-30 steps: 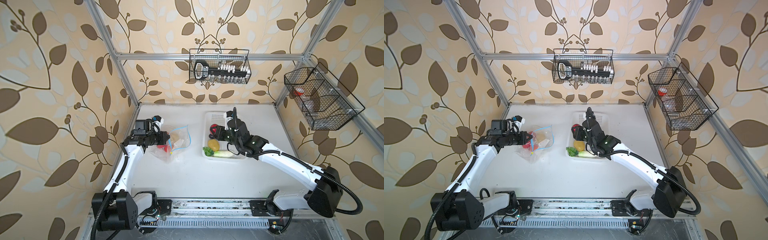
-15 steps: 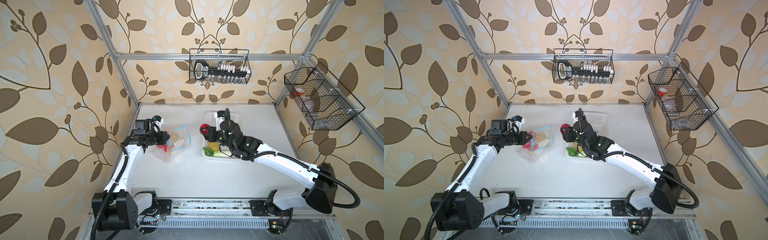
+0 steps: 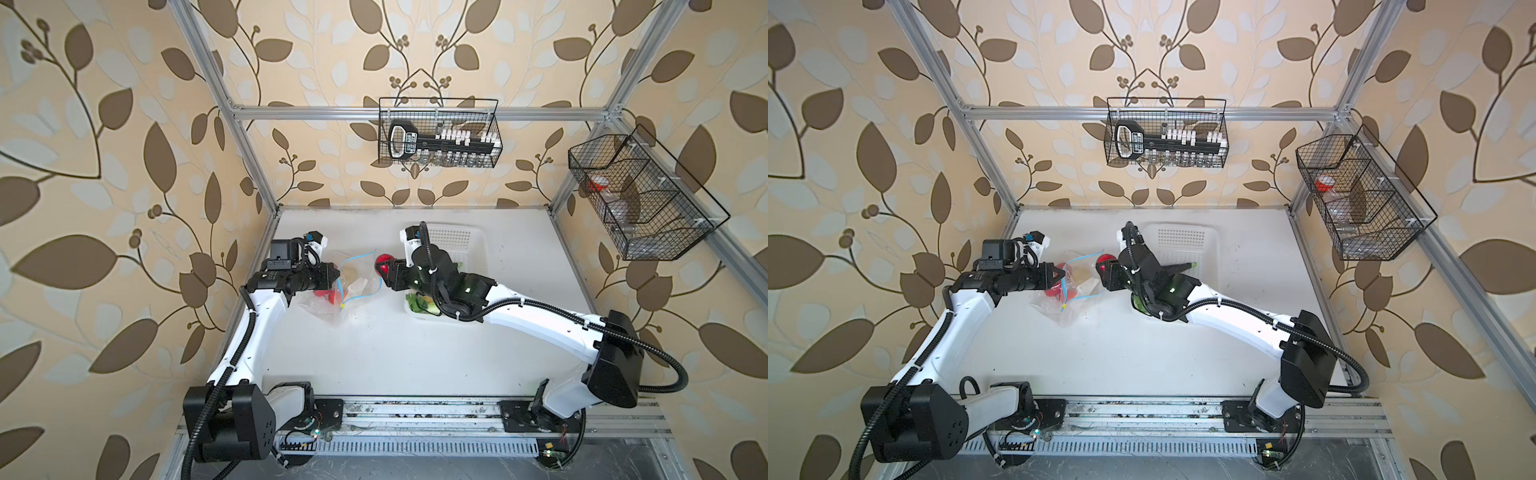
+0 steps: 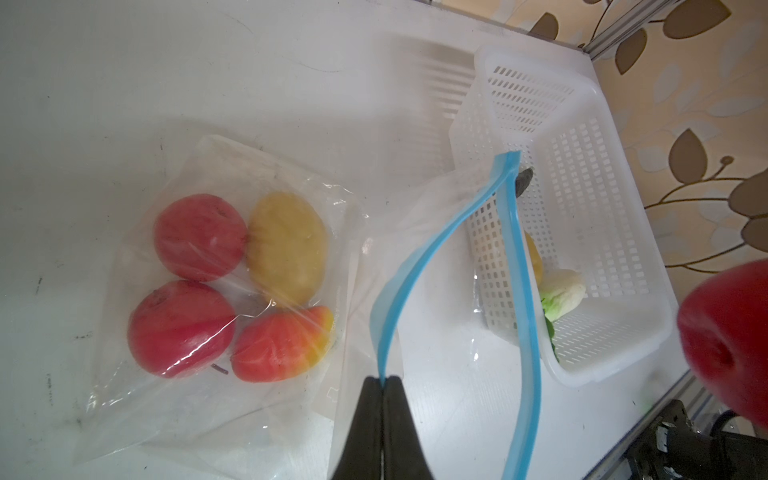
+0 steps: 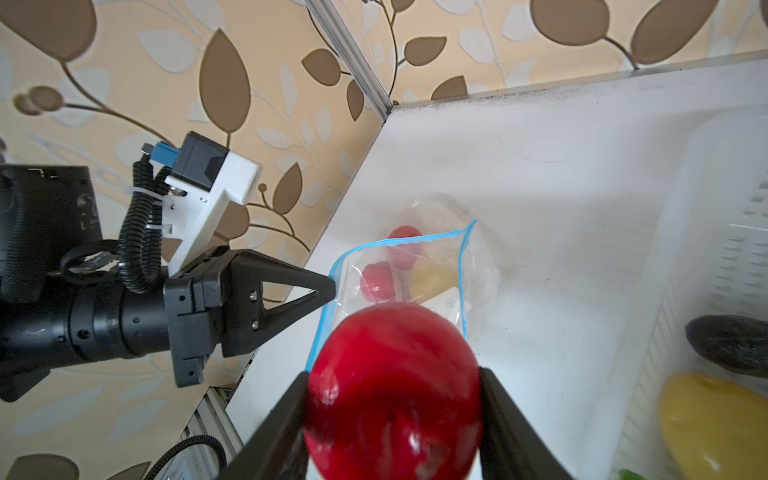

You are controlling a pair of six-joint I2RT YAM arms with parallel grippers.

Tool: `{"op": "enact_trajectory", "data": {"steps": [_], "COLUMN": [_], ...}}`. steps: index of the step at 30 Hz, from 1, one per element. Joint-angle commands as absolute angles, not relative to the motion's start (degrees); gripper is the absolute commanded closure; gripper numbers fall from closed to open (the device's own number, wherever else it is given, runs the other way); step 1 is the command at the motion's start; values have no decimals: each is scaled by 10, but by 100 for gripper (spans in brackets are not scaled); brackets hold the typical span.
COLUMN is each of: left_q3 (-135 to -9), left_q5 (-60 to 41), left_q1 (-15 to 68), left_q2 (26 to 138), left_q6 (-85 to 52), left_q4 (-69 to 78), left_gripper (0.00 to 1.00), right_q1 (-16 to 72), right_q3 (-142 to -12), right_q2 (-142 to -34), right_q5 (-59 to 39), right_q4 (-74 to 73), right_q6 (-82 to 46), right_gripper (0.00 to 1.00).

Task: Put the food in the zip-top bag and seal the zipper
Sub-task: 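Carry the red apple with the right gripper over the bag opening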

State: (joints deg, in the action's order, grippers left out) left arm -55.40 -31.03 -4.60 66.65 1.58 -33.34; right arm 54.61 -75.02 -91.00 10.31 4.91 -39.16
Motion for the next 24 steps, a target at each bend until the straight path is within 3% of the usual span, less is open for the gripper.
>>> {"op": "enact_trajectory", "data": {"steps": [1,24], "left_q3": [-563,-563], "left_q5": [-317,-325], "left_q1": [-52,-52], "left_q2": [648,648], "left_q6": [29,29], "left_q4": [-341,-341], "left_gripper": [100,100], "right_q1": [554,576], "right_q3": [-778,-871], "right_q2": [-930,-1082], "right_q5": [99,84], "right_q4": [44,81], "right_q6": [-385,-385], "right_gripper": [52,52]}}
